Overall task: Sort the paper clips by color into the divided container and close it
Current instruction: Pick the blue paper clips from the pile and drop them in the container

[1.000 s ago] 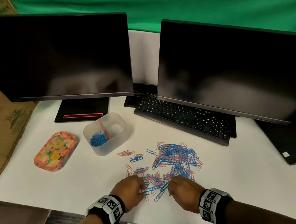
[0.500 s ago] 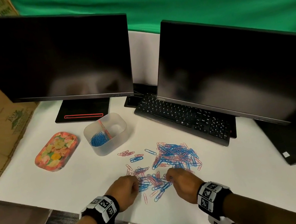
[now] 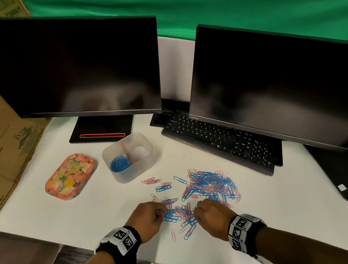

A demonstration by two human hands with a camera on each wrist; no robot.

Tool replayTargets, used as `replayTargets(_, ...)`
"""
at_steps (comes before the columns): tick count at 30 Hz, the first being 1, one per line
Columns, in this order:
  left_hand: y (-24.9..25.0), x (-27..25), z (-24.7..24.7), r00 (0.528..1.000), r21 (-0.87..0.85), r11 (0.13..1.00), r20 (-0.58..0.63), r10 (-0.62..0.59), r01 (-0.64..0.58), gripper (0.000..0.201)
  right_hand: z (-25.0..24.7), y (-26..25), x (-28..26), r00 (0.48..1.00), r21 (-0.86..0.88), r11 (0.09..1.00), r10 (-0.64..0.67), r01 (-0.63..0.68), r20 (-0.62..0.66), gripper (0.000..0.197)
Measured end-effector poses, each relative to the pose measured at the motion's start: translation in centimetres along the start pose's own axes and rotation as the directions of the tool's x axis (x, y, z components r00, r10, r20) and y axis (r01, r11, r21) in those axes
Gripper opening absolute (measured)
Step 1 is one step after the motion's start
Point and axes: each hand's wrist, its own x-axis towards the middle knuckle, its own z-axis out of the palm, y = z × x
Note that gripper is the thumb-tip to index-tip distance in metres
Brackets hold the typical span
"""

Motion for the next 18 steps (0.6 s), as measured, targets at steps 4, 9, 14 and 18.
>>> replayTargets(4,0.1,0.0,0.0,1.000,0.009,1.000,-0.003,-0.009,0.009,0.020,-0.3,0.0,0.2,1.000,-0.001,1.000,0.006,-0.006,0.001,0.027)
replayTargets(9,0.4,0.1,-0.1,1.000,0.006,1.000,0.005,-0.029,0.029,0.021,0.8,0.7,1.3,0.999,-0.101,0.995,0.011,-0.008,0.032,0.027)
replayTargets(14,0.6,0.0,-0.6,0.999,-0.018,0.999,0.013,-0.034,0.034,0.016,-1.8,0.7,0.6,0.989,0.107,0.992,0.075,-0.062,-0.131,0.005)
replayTargets(18,1.2,0.2,-1.1,0.999,-0.103,0.994,-0.022,-0.047,0.044,0.019,-3.6,1.1,0.8,0.946,0.534,0.814,0.315,-0.228,-0.076,0.012)
